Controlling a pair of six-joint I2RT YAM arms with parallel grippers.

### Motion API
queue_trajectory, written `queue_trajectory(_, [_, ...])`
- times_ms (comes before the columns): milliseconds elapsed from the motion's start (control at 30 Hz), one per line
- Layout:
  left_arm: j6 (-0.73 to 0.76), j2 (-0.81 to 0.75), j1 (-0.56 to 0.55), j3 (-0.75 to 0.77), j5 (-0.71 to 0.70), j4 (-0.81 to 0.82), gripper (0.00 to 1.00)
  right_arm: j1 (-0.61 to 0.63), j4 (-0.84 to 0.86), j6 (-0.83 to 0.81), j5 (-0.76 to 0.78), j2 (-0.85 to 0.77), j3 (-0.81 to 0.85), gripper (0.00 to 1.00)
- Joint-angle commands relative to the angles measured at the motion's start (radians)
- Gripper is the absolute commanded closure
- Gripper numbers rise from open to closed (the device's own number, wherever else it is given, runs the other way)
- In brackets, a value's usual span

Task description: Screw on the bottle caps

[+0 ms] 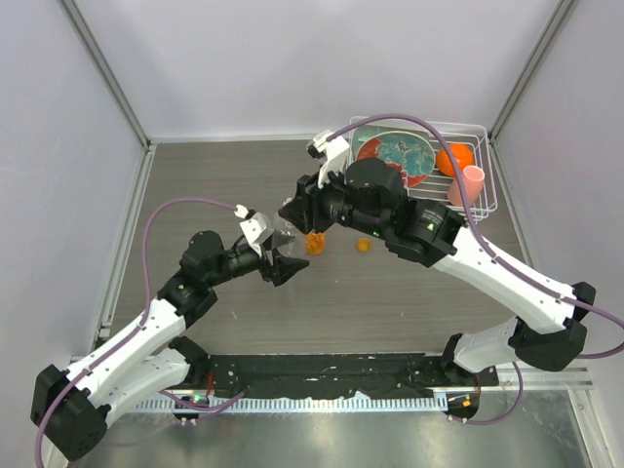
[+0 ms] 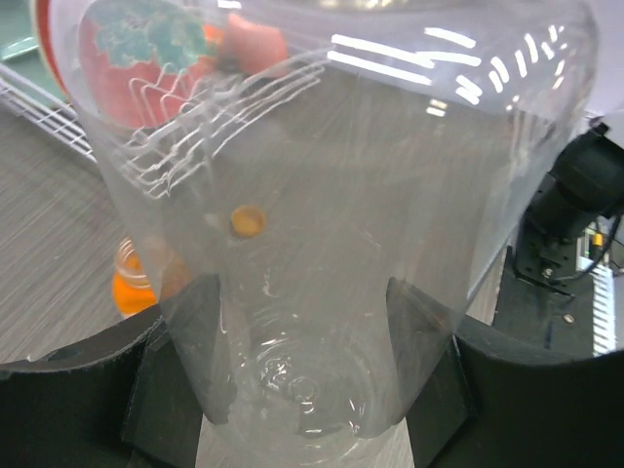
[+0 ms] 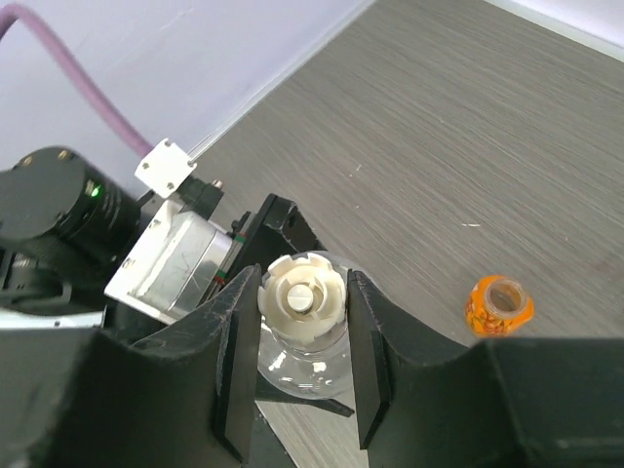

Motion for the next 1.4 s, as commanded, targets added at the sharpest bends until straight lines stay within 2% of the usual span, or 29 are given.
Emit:
queue_trajectory(0, [0.01, -0.052, 0.007, 0.035, -0.165, 0.2, 1.0, 0.072, -0.166, 0.125, 0.17, 0.07, 0.0, 0.99])
queue_trajectory(233, [0.033, -0.058, 0.007, 0.019, -0.231, 0.2, 1.0, 0.177, -0.327, 0.224, 0.514, 0.201, 0.145, 0.99])
queue_trajectory(333, [0.036, -0.053, 0.007, 0.018, -0.241, 0.2, 1.0, 0.204, -0.37, 0.269, 0.605, 0.247, 0.211, 0.99])
queue_trajectory(433, [0.046, -0.055, 0.007, 0.012, -0.247, 0.199, 1.0, 0.221, -0.364, 0.291, 0.63, 0.262, 0.242, 0.99])
queue_trajectory(500, [0.053, -0.055, 0.007, 0.009, -0.251, 0.193, 1.0, 0.226, -0.361, 0.292, 0.633, 0.268, 0.257, 0.93])
queue_trajectory(633, [0.065, -0.058, 0.007, -0.008, -0.244, 0.174, 1.0, 0.227, -0.332, 0.249, 0.581, 0.267, 0.326, 0.56])
queue_trajectory(700, [0.067, -0.061, 0.007, -0.019, -0.238, 0.171, 1.0, 0.227, -0.324, 0.219, 0.547, 0.257, 0.355, 0.51])
queue_trajectory(767, [0.067, -0.062, 0.007, -0.031, -0.218, 0.165, 1.0, 0.227, -0.327, 0.208, 0.524, 0.233, 0.4, 0.42])
queue_trajectory(800, [0.064, -0.067, 0.007, -0.037, -0.21, 0.162, 1.0, 0.227, -0.33, 0.194, 0.51, 0.221, 0.409, 0.32])
queue_trajectory(833, [0.058, -0.069, 0.007, -0.037, -0.183, 0.145, 1.0, 0.227, -0.333, 0.185, 0.496, 0.205, 0.421, 0.29])
queue_trajectory(1033, [0.012, -0.066, 0.007, -0.039, -0.023, 0.127, 1.0, 0.226, -0.379, 0.11, 0.406, 0.06, 0.391, 0.18])
queue_trajectory(1133, [-0.02, -0.061, 0.007, -0.033, 0.107, 0.13, 1.0, 0.224, -0.41, 0.056, 0.372, 0.011, 0.38, 0.14])
queue_trajectory(1200, [-0.037, -0.058, 0.005, -0.024, 0.256, 0.128, 1.0, 0.22, -0.413, 0.01, 0.311, -0.014, 0.369, 0.13])
queue_trajectory(1267, [-0.059, -0.049, 0.007, -0.016, 0.375, 0.13, 1.0, 0.22, -0.398, -0.082, 0.138, -0.031, 0.345, 0.13])
queue_trajectory(1300, [-0.068, -0.044, 0.007, -0.017, 0.513, 0.137, 1.0, 0.218, -0.375, -0.122, 0.064, -0.051, 0.331, 0.14])
queue_trajectory(1333, [-0.076, -0.041, 0.007, -0.018, 0.575, 0.15, 1.0, 0.218, -0.364, -0.154, -0.103, -0.062, 0.301, 0.14])
queue_trajectory(1367, [-0.082, -0.036, 0.007, -0.013, 0.648, 0.148, 1.0, 0.218, -0.358, -0.21, -0.158, -0.072, 0.29, 0.14])
